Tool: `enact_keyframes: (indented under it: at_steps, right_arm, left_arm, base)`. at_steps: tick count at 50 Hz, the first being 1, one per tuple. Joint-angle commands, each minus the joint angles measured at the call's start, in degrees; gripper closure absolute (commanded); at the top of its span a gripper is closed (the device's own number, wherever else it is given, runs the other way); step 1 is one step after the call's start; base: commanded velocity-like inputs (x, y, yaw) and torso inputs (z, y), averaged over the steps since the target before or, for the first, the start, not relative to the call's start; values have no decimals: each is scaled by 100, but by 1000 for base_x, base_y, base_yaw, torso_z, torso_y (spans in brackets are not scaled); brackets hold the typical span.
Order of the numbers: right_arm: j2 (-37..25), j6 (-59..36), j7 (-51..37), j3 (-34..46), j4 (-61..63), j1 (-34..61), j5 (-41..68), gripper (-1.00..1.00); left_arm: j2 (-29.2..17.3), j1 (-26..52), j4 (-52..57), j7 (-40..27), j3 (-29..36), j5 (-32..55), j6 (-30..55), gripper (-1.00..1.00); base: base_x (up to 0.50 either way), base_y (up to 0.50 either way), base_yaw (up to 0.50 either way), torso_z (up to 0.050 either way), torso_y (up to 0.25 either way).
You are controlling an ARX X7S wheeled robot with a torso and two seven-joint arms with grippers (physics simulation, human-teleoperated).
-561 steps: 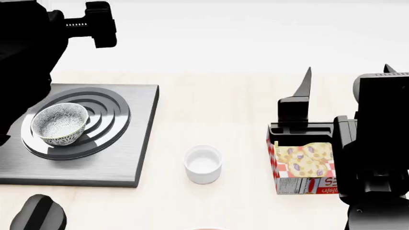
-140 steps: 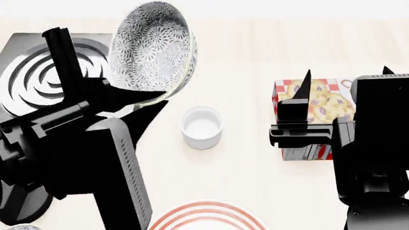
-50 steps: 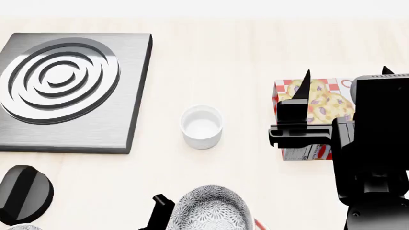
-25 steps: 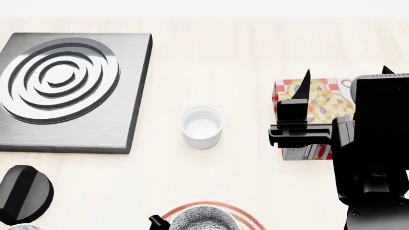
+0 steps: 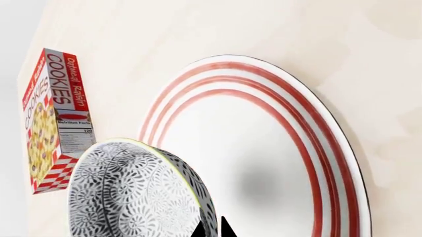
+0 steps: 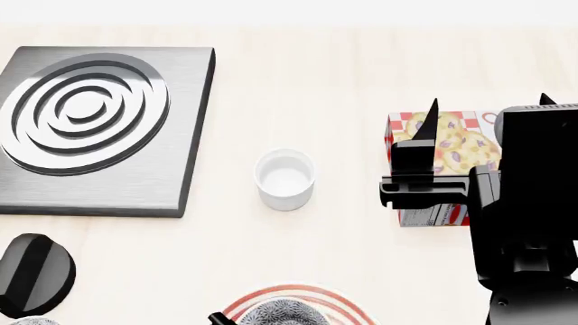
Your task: Pick the akita bowl on the stove and place it on the plate.
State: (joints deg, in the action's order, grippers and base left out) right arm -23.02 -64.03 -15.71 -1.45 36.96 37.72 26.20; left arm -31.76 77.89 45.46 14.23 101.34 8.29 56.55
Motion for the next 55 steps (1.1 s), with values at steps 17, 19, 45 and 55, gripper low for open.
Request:
enact_keyframes:
  at_steps: [17, 19, 45, 55]
  right_arm:
    - [78, 48, 74, -119, -56, 14, -40, -100]
    - [77, 44, 70, -122, -53, 16, -34, -100]
    - [51, 102, 42, -108, -82, -11, 0, -100]
    - [40, 123, 35, -92, -112, -9, 11, -100]
  left_arm:
    - [156, -88, -75, 7, -193, -113, -56, 100]
    - [169, -96, -64, -5, -189, -117, -22, 100]
    - [204, -159, -146, -89, -66, -228, 22, -100]
    - [225, -220, -119, -137, -182, -187, 42, -100]
  base:
    - [0, 0, 0, 0, 1]
    - [0, 0, 0, 0, 0]
    - [0, 0, 0, 0, 0]
    - [0, 0, 0, 0, 0]
